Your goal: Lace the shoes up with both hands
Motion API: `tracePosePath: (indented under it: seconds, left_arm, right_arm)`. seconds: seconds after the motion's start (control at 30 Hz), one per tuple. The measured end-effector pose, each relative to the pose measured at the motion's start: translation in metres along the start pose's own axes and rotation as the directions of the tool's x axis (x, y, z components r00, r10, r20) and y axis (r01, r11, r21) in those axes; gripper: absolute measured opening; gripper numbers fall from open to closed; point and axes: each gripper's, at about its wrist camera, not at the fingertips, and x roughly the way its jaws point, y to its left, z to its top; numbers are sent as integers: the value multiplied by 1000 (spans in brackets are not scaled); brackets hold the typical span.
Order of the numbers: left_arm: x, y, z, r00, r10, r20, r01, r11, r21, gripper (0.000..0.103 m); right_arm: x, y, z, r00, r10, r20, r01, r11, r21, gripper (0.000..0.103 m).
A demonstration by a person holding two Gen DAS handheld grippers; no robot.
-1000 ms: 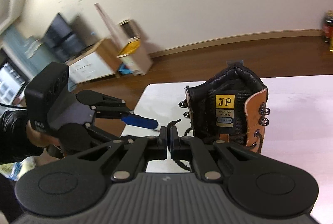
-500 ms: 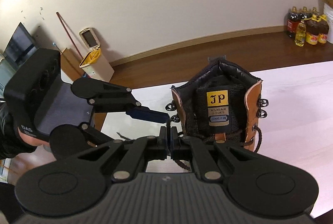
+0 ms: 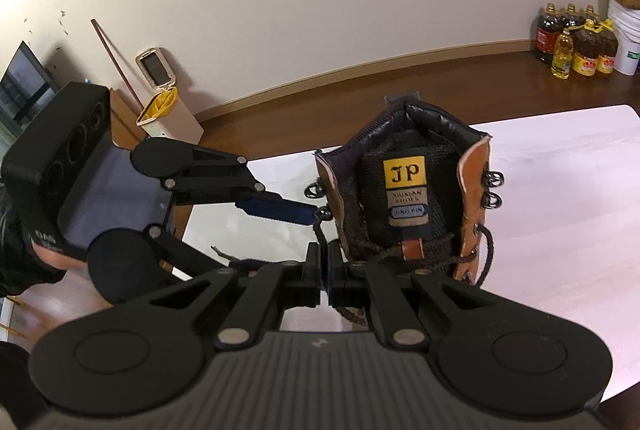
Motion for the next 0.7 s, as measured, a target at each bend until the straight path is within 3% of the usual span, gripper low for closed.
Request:
tracePosePath:
  seconds: [0.33, 0.53, 0.7]
  left_arm:
    - [-3, -10, 0, 1000, -6, -4, 6, 1000, 28, 49]
    - [7, -7, -1, 998, 37, -46, -35, 999, 32, 49]
    - [5, -2, 3, 1000, 30, -4, -29, 999, 35, 52]
  right_arm:
    - [-1, 2, -2, 1000, -7, -5, 7, 1000, -29, 4]
    - [3, 0, -5, 1000, -2, -21, 1, 1000, -30, 4]
    - [-1, 2, -6, 1000, -6, -4, 6, 999, -34, 5]
